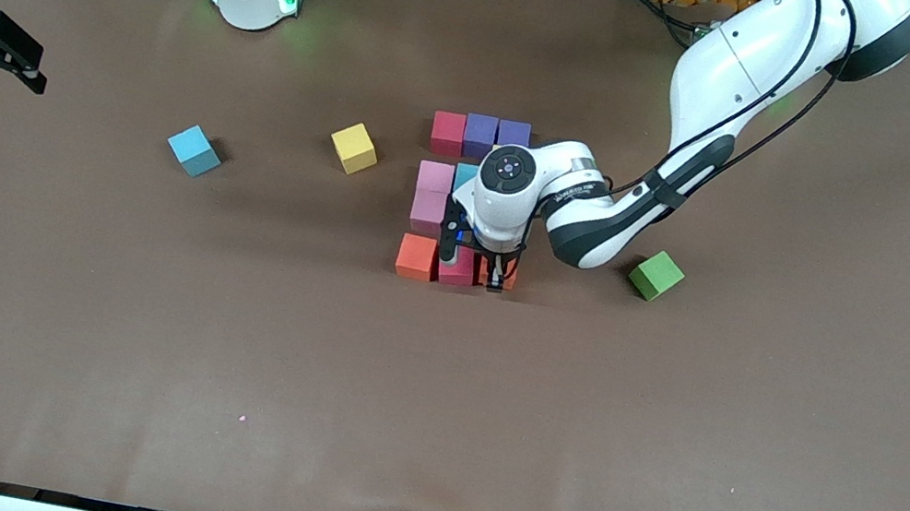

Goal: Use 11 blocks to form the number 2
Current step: 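Lower the orange cube beside the pink cube and open the left gripper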

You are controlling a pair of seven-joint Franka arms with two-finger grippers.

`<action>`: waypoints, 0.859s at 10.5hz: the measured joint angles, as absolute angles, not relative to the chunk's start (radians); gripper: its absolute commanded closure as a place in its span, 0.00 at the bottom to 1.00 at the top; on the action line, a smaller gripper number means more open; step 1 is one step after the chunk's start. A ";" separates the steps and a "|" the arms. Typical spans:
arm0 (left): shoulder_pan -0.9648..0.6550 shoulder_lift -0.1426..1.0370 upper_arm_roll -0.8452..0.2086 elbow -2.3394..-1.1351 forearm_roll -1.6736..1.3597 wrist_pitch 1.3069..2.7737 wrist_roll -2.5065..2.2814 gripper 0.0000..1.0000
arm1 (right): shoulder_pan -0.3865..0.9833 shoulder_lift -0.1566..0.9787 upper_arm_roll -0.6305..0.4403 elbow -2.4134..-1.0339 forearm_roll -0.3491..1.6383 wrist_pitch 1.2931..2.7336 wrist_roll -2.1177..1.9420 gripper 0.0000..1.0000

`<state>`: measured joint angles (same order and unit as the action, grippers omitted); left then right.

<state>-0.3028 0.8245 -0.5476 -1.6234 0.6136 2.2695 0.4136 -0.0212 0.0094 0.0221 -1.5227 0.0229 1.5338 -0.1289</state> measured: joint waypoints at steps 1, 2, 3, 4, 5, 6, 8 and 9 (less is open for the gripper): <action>-0.305 0.825 -0.548 -1.623 0.614 2.269 0.414 0.27 | -0.021 0.011 0.024 -1.522 0.023 1.533 -0.129 0.00; -0.309 0.825 -0.548 -1.623 0.614 2.269 0.414 0.00 | -0.021 0.011 0.024 -1.522 0.023 1.533 -0.129 0.00; -0.314 0.826 -0.548 -1.623 0.611 2.269 0.414 0.00 | -0.021 0.011 0.024 -1.521 0.023 1.533 -0.129 0.00; -0.317 0.829 -0.548 -1.623 0.608 2.269 0.413 0.00 | -0.021 0.011 0.025 -1.520 0.023 1.532 -0.129 0.00; -0.315 0.829 -0.546 -1.621 0.607 2.269 0.413 0.00 | -0.021 0.011 0.025 -1.520 0.023 1.532 -0.129 0.00; -0.311 0.829 -0.546 -1.614 0.607 2.269 0.413 0.00 | -0.021 0.011 0.025 -1.520 0.023 1.532 -0.129 0.00; -0.300 0.826 -0.546 -1.598 0.607 2.249 0.413 0.00 | -0.021 0.011 0.027 -1.520 0.023 1.532 -0.129 0.00; -0.294 0.818 -0.546 -1.588 0.594 2.226 0.412 0.00 | -0.021 0.011 0.028 -1.520 0.023 1.531 -0.129 0.00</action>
